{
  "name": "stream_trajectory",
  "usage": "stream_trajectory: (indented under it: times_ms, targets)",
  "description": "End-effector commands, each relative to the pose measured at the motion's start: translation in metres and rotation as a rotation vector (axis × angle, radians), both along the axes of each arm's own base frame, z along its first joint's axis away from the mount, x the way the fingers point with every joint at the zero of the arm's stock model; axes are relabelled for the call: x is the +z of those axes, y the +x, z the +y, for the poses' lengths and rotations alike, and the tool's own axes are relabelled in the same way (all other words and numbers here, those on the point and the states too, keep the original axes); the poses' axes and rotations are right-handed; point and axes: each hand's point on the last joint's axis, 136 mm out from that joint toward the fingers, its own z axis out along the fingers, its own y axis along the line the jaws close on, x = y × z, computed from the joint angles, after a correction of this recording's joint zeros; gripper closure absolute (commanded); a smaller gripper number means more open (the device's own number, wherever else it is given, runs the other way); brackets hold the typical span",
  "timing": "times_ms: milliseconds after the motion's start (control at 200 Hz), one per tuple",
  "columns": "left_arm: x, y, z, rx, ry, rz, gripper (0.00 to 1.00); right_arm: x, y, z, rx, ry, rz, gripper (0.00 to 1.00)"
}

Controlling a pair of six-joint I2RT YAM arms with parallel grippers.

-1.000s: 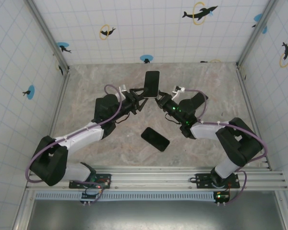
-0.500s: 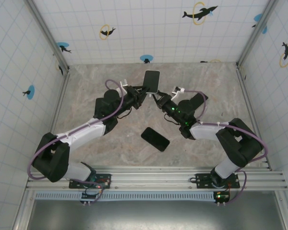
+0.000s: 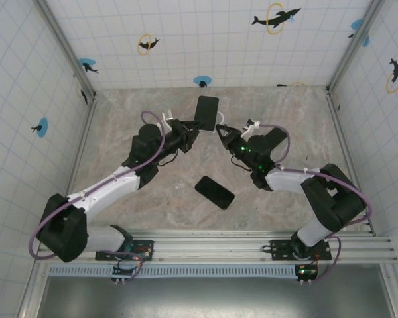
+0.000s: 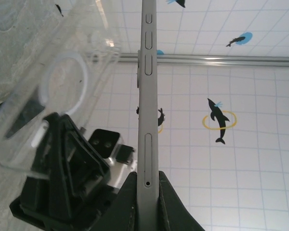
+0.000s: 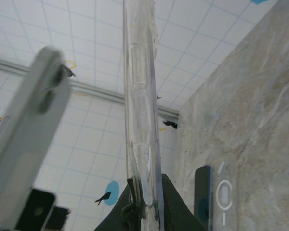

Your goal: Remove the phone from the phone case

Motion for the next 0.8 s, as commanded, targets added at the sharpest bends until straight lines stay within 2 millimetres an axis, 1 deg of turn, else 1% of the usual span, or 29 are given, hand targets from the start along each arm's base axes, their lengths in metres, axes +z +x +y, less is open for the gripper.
stream_trajectory:
  times_ms: [0,50,240,315,365,505,606,641,651,671,796]
  targets:
    - [0.027,-0.007,0.008,-0.013,-0.021,-0.083,0.97,0.015,0.008,-0.003,-0.032,-0.004,-0.03,1.0]
    - [0.023,-0.006,0.012,-0.008,-0.011,-0.083,0.97,0.012,0.009,-0.003,-0.036,-0.015,-0.023,1.0]
    - [-0.009,0.006,0.036,0.024,0.057,-0.057,0.97,-0.009,0.008,-0.007,-0.04,-0.062,0.024,1.0]
    - [-0.027,0.009,0.043,0.043,0.106,-0.041,0.97,-0.013,0.005,-0.009,-0.036,-0.064,0.026,1.0]
    - [-0.035,0.01,0.046,0.051,0.112,-0.037,0.97,-0.016,0.003,-0.01,-0.03,-0.066,0.027,1.0]
    - [-0.071,0.016,0.057,0.076,0.16,0.001,0.97,-0.028,-0.003,-0.011,-0.021,-0.078,0.05,1.0]
    - [-0.096,0.016,0.057,0.071,0.164,0.029,0.97,-0.034,-0.007,-0.01,-0.01,-0.076,0.064,1.0]
    - [-0.103,0.016,0.057,0.065,0.17,0.036,0.97,-0.035,-0.007,-0.009,-0.007,-0.075,0.066,1.0]
    - [-0.105,0.021,0.065,0.089,0.17,0.039,0.97,-0.035,-0.008,-0.008,-0.005,-0.073,0.065,1.0]
    - [-0.108,0.023,0.068,0.099,0.172,0.043,0.97,-0.036,-0.008,-0.008,-0.004,-0.072,0.066,1.0]
    - [-0.128,0.029,0.071,0.096,0.219,0.054,0.97,-0.04,-0.012,-0.005,0.01,-0.073,0.074,1.0]
